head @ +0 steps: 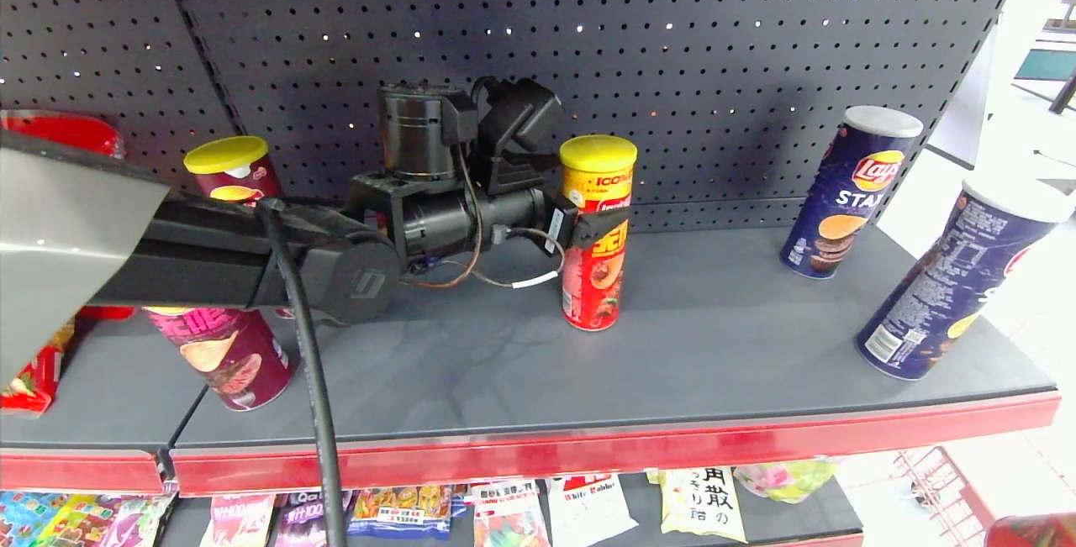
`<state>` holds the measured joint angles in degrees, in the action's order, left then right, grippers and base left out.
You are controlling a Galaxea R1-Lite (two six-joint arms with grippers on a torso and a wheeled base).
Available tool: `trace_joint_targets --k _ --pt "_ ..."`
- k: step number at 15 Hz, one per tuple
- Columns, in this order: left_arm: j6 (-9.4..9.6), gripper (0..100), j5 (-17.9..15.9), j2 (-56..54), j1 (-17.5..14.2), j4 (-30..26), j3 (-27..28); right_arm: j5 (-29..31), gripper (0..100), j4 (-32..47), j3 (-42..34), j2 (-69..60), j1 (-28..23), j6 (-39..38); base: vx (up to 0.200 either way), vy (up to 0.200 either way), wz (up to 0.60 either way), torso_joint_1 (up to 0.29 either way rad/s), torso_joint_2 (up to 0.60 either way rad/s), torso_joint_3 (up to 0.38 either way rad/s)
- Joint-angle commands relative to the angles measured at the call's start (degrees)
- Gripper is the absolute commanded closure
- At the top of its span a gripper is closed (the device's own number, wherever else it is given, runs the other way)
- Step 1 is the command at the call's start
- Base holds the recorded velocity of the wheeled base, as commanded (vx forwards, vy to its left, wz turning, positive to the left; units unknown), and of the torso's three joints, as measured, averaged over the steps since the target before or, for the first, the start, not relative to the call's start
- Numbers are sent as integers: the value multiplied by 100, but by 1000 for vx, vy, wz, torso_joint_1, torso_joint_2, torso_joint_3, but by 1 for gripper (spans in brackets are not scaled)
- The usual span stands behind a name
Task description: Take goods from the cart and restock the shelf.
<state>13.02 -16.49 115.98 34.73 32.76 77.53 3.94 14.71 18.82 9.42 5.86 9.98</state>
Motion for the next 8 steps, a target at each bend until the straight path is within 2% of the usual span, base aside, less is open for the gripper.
trace_joint_targets --k 1,8 --pt "-1 0 6 47 7 -6 87 2 100 -4 -1 -2 2 4 0 0 0 0 0 0" --pt "-19 0 76 47 333 -6 104 2 100 -4 -1 7 2 4 0 0 0 0 0 0"
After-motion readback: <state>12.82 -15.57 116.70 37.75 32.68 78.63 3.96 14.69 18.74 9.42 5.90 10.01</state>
